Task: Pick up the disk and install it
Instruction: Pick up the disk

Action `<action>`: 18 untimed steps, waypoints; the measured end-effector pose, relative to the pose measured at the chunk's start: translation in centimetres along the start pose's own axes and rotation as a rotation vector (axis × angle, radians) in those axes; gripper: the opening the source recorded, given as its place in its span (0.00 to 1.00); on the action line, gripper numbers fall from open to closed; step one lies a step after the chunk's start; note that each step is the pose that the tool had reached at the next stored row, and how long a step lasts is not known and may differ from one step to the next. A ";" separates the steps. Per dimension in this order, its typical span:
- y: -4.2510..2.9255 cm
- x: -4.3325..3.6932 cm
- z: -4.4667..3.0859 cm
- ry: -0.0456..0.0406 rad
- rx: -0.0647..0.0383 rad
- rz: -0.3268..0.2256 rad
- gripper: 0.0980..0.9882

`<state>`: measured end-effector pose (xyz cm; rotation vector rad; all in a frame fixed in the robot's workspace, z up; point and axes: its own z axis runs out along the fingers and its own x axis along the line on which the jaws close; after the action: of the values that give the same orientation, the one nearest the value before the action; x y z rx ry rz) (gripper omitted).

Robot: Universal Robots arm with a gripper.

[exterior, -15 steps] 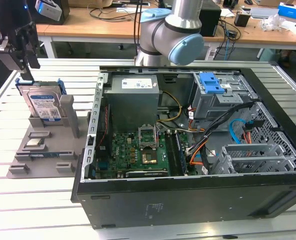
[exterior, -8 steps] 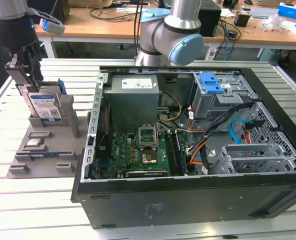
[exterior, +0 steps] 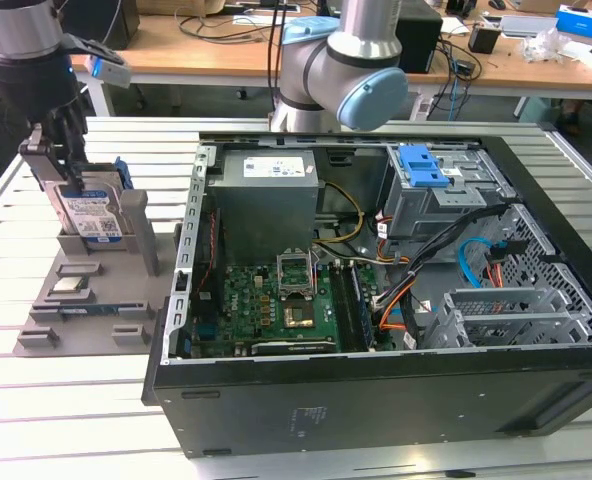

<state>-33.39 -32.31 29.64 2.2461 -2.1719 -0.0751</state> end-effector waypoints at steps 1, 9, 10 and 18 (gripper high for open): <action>-0.01 0.01 0.14 0.0000 0.000 -0.001 0.50; -0.01 0.39 0.48 0.0060 0.000 -0.003 0.50; -0.01 0.45 0.51 0.0070 0.000 -0.003 0.50; -0.01 0.47 0.52 0.0076 0.000 -0.003 0.33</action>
<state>-33.38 -32.77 29.11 2.2459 -2.1647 -0.0667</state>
